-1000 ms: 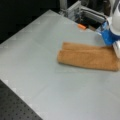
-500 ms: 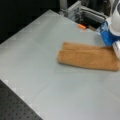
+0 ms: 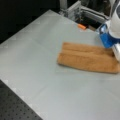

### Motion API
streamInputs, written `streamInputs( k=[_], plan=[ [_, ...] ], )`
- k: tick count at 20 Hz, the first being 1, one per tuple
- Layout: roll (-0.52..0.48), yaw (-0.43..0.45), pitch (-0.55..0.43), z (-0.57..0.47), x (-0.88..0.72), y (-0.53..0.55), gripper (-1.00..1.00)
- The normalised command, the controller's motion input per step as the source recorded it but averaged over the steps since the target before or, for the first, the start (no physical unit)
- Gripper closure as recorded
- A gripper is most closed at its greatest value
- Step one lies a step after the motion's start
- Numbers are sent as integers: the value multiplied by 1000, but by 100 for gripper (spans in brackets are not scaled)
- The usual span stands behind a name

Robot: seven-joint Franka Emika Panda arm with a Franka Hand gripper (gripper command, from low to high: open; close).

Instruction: Folding a towel twice

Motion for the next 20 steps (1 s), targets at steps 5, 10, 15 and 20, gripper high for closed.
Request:
streamInputs(
  k=[5, 10, 15, 20],
  plan=[
    [215, 30, -208, 103, -693, -184, -100],
    [177, 58, -252, 253, -525, -113, -100],
    [173, 53, -206, 62, -303, -23, -100],
    [33, 177, -94, -137, 127, 217, -100]
  ],
)
